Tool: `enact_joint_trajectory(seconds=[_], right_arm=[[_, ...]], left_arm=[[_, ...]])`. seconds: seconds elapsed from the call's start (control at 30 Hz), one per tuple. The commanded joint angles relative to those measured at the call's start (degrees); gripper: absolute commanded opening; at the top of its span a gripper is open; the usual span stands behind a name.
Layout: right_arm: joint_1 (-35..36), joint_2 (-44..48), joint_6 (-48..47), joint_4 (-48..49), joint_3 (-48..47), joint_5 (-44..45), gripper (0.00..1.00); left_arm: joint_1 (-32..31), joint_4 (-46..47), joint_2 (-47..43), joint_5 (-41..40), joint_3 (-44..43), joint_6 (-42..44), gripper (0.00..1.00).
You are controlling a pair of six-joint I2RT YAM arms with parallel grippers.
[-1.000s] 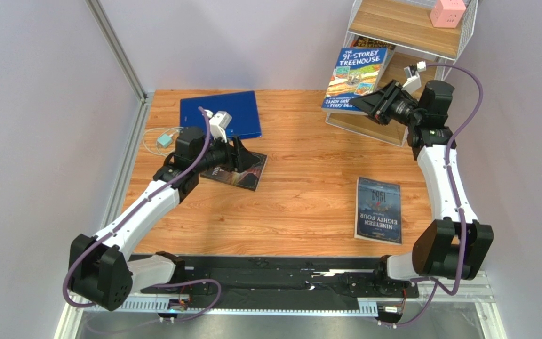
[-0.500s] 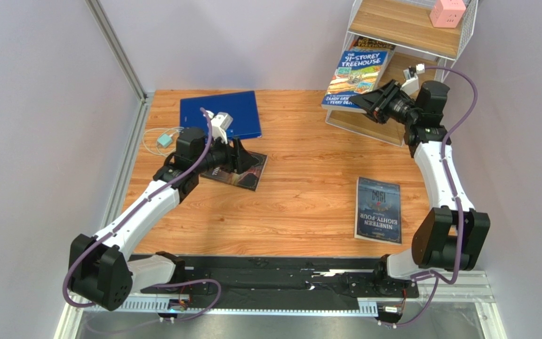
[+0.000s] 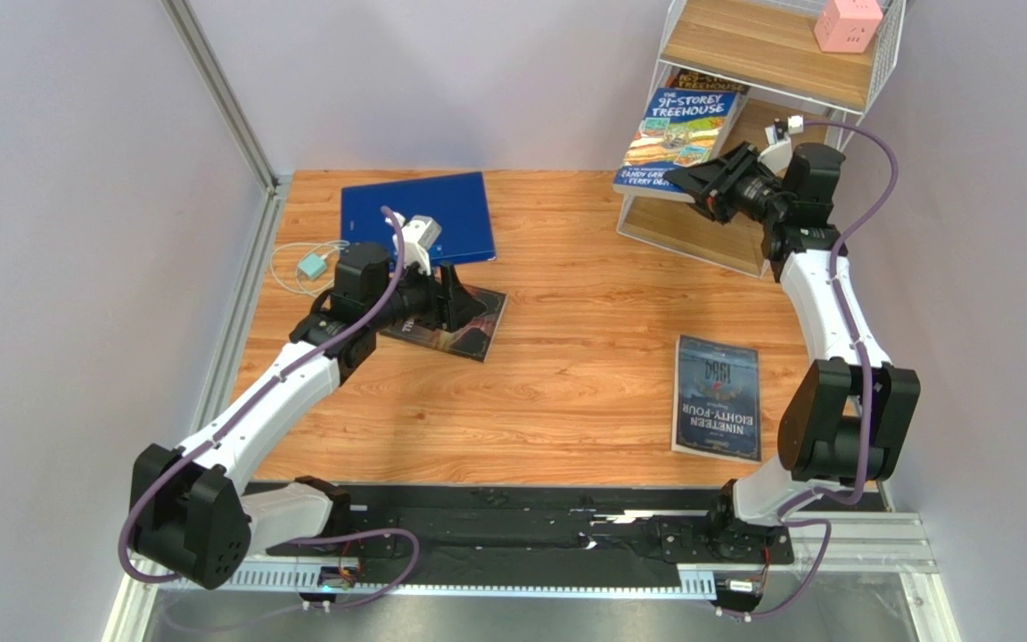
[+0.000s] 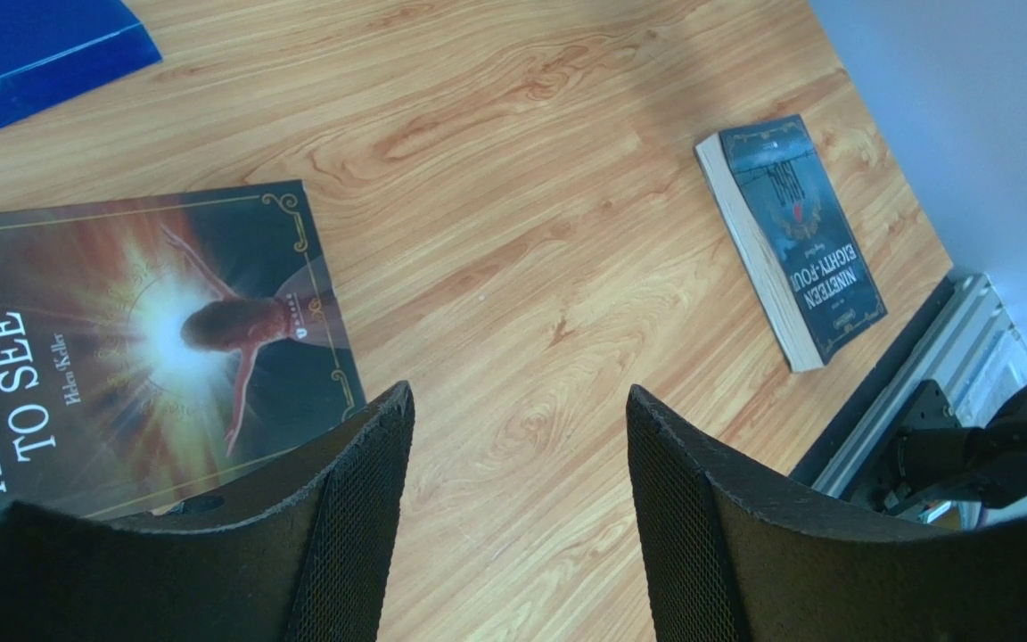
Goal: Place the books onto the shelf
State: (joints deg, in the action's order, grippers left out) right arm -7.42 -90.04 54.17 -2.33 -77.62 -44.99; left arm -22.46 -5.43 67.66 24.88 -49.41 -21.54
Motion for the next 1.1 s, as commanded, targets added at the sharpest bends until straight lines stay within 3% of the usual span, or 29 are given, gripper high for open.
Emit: enact_joint_trajectory(seconds=[0.0, 0.7, 0.83, 0.93, 1.07], right_arm=[[-0.4, 0.13, 0.5, 5.23, -4.02, 0.52, 0.0], [-0.58, -9.98, 2.69, -3.29, -21.85, 2.8, 0.12], [-0.58, -10.95, 1.9, -6.63, -23.63, 4.12, 0.49], [-0.58, -10.16, 1.73, -6.81, -22.32, 5.09, 0.65], [-0.58, -8.75, 1.2, -6.99, -20.29, 5.36, 0.71]], left_arm=[[-0.04, 0.6, -0.86, 0.08, -0.25, 1.24, 0.65], [-0.13, 0.69, -0.25, 0.34, 1.51, 1.76, 0.64], [-0.13, 1.04, -0.16, 0.87, 2.12, 1.5, 0.63], [-0.13, 1.74, -0.33, 1.31, 2.73, 1.06, 0.63], [-0.13, 2.44, -0.6, 1.66, 3.44, 0.71, 0.63]])
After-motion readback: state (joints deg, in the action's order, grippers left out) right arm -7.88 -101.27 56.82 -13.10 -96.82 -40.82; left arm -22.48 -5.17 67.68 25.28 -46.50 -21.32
